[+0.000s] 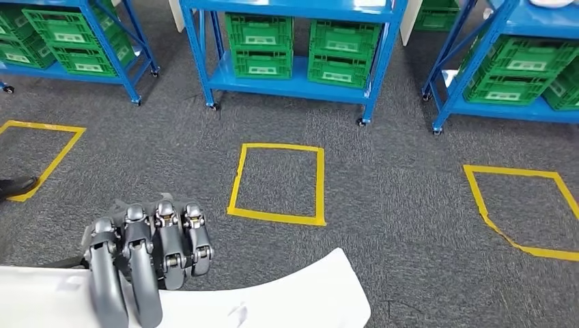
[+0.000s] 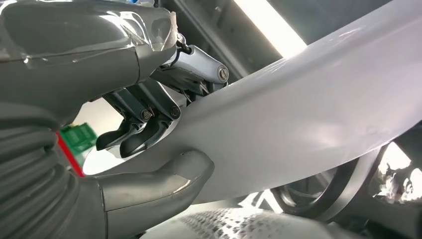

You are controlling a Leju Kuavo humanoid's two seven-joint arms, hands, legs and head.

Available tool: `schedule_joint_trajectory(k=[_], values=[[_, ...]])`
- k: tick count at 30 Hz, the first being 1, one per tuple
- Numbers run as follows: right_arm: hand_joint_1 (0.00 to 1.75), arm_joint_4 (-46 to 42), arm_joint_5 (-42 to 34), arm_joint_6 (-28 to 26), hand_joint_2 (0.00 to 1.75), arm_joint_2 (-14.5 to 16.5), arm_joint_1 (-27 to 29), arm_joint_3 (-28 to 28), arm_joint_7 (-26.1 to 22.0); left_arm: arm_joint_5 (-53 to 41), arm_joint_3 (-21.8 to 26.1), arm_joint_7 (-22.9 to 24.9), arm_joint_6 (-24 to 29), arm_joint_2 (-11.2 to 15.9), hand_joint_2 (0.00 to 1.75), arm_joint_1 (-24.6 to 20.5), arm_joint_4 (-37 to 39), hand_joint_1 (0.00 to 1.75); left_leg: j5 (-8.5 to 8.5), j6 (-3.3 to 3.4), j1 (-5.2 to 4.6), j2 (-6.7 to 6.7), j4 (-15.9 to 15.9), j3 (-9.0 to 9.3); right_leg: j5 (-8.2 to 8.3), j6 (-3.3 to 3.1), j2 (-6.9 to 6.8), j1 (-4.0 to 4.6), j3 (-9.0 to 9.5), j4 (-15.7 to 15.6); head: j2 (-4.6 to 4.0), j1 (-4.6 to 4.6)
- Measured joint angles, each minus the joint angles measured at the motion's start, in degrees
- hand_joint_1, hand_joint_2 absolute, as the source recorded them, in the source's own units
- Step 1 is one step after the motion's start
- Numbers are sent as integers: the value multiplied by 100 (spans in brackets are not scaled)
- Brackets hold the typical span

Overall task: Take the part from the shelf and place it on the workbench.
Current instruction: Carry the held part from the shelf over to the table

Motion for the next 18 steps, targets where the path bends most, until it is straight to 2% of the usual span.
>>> schedule_joint_trajectory(k=[2, 3, 4, 5, 6, 7, 8, 9, 10, 11, 12, 13, 14, 15, 16, 18], values=[[0, 9, 27, -13, 0, 0, 2, 2, -6, 37, 39, 32, -29, -11, 175, -20, 4, 175, 188, 78, -18, 15, -23, -200, -538, -105, 5, 13, -192, 547, 0, 27], [0, 11, 35, -16, 0, -1, -2, 3, -12, 40, 51, 51, -52, -17, 175, -21, 4, 175, 277, 101, -38, 15, -16, -305, -805, -138, 8, 22, -290, 943, 0, 38], [0, 15, 40, -19, 0, -1, -5, 3, -20, 40, 57, 72, -75, -21, 175, -15, 5, 175, 366, 107, -58, 16, -6, -415, -962, -132, 10, 29, -351, 1318, 0, 39], [0, 19, 42, -20, 0, 0, -8, 3, -30, 40, 58, 91, -90, -24, 175, -9, 5, 175, 453, 111, -76, 17, 7, -530, -980, -93, 12, 34, -348, 1578, 0, 37], [0, 22, 44, -21, 0, 2, -8, 3, -40, 39, 58, 106, -101, -27, 175, -2, 5, 175, 537, 109, -89, 17, 26, -650, -884, -37, 12, 37, -257, 1662, 0, 36], [0, 26, 45, -21, 0, 3, -8, 3, -50, 39, 58, 114, -105, -27, 175, 4, 5, 175, 614, 101, -96, 16, 53, -772, -742, 11, 12, 42, -60, 1539, 0, 35], [0, 28, 47, -22, 0, 4, -10, 3, -57, 39, 58, 119, -105, -27, 175, 7, 5, 175, 680, 89, -100, 15, 92, -883, -641, 30, 12, 48, 230, 1226, 0, 35], [0, 29, 48, -24, 0, 0, -17, 3, -64, 38, 59, 121, -105, -30, 175, 9, 4, 175, 734, 69, -107, 14, 144, -985, -655, 11, 11, 66, 588, 756, 0, 35], [0, 29, 49, -26, 0, -3, -26, 3, -75, 34, 60, 126, -104, -33, 175, 10, 2, 175, 780, 44, -112, 19, 191, -1062, -747, -34, 11, 85, 883, 313, 0, 32], [0, 29, 51, -27, 0, -6, -34, 3, -89, 27, 60, 133, -102, -36, 175, 10, 0, 175, 826, 14, -113, 27, 222, -1115, -858, -88, 12, 106, 1082, -23, 0, 31], [0, 29, 56, -27, 0, -8, -35, 3, -103, 18, 61, 140, -96, -39, 175, 12, -2, 175, 873, -22, -110, 36, 232, -1149, -939, -141, 13, 131, 1173, -218, 0, 29], [0, 30, 64, -27, 0, -2, -25, 2, -115, 11, 61, 152, -88, -40, 175, 13, -3, 175, 923, -57, -99, 44, 225, -1164, -936, -187, 14, 128, 1154, -255, 0, 29], [0, 31, 77, -25, 0, 4, -13, 2, -122, 10, 64, 165, -79, -40, 175, 16, -4, 175, 919, -97, -83, 38, 235, -1183, -891, -225, 10, 123, 1124, -253, 0, 34], [0, 32, 90, -22, 0, 8, -2, 1, -125, 15, 70, 180, -70, -38, 175, 20, -7, 175, 813, -144, -65, 29, 308, -1215, -837, -266, 3, 110, 1092, -254, 0, 27], [0, 33, 101, -20, 0, 16, 4, 1, -128, 23, 79, 197, -62, -36, 175, 22, -10, 175, 597, -194, -45, 20, 491, -1277, -775, -296, -5, 92, 1049, -258, 0, 20], [0, 33, 115, -19, 0, 30, 4, 1, -134, 36, 92, 220, -54, -31, 175, 31, -16, 175, 21, -291, 6, 9, 1171, -1466, -663, -323, -14, 87, 936, -254, 0, 1]])
